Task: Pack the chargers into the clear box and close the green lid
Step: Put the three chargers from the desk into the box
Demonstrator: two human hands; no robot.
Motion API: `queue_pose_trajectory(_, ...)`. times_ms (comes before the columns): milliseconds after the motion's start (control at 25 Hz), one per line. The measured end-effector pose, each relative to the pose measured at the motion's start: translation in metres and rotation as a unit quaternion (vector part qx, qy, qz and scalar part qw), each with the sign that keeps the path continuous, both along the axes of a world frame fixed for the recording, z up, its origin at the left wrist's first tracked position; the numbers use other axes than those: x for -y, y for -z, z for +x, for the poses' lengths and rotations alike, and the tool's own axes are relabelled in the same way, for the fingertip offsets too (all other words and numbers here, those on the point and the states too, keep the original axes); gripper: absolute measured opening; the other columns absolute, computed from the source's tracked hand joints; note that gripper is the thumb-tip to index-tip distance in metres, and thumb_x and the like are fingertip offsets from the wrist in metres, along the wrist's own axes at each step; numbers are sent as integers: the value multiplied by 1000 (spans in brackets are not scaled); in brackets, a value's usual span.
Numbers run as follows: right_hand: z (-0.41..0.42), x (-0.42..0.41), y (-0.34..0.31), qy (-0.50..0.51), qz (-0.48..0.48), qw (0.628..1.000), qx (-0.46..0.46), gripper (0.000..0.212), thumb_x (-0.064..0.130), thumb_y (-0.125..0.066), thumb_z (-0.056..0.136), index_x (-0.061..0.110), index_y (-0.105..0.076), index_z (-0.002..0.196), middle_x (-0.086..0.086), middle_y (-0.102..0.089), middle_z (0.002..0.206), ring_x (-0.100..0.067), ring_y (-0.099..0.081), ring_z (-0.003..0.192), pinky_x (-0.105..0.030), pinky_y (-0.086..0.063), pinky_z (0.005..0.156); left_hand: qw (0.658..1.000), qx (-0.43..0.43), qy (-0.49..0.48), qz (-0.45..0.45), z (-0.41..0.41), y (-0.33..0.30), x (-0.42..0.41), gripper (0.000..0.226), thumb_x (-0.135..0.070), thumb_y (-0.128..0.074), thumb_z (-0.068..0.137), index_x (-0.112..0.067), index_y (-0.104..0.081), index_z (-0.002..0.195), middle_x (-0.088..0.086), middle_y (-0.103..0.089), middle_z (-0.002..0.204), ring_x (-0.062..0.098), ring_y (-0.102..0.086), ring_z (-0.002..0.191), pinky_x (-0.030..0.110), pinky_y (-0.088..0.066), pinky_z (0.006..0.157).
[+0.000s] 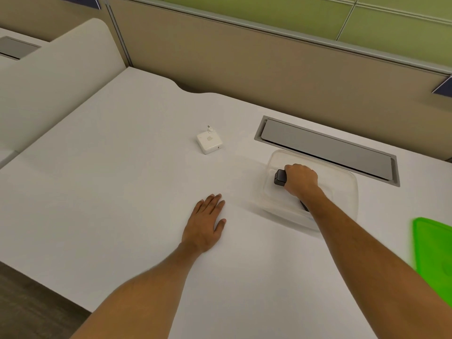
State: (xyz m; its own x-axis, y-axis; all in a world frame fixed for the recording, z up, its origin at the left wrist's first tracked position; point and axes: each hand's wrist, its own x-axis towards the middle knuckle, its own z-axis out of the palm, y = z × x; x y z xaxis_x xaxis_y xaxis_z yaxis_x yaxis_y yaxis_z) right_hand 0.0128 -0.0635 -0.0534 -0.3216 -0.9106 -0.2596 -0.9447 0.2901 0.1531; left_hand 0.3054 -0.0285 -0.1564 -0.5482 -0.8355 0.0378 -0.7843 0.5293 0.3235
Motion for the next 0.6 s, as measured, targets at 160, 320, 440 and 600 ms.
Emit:
queue_pose_trajectory(160, 0, 2, 8, -12, -7, 1000, -9, 31, 17, -56, 86, 13, -55, 117, -8, -62, 109, -29, -60, 99, -37, -44, 76, 1000, -3, -2, -2, 0, -1, 0, 55, -40, -31, 94, -19, -31, 145, -4, -24, 157, 11, -14, 145, 35, -11, 119)
queue_pose_trajectory(320, 1, 5, 11, -16, -26, 999, -11, 28, 17, -57, 87, 11, -56, 114, -8, -63, 106, -29, -60, 97, -36, -43, 73, 1000, 1, -2, -2, -1, -2, -1, 55, -40, -31, 94, -19, -31, 146, -4, -23, 157, 12, -14, 145, 34, -10, 119)
queue_pose_trajectory(440, 2, 7, 13, -16, -36, 999, -7, 28, 18, -59, 87, 11, -57, 113, -8, -63, 105, -28, -61, 96, -35, -43, 71, 1000, 0, -3, 0, -1, -3, -1, 55, -40, -30, 94, -20, -30, 146, -4, -23, 157, 12, -13, 145, 34, -9, 119)
queue_pose_trajectory(600, 4, 8, 12, -10, -51, 999, 1, 32, 26, -64, 85, 12, -59, 113, -7, -64, 104, -28, -62, 95, -34, -45, 69, 1000, 2, -5, 1, -1, -5, -1, 56, -41, -29, 94, -20, -29, 146, -4, -22, 157, 11, -12, 145, 32, -6, 119)
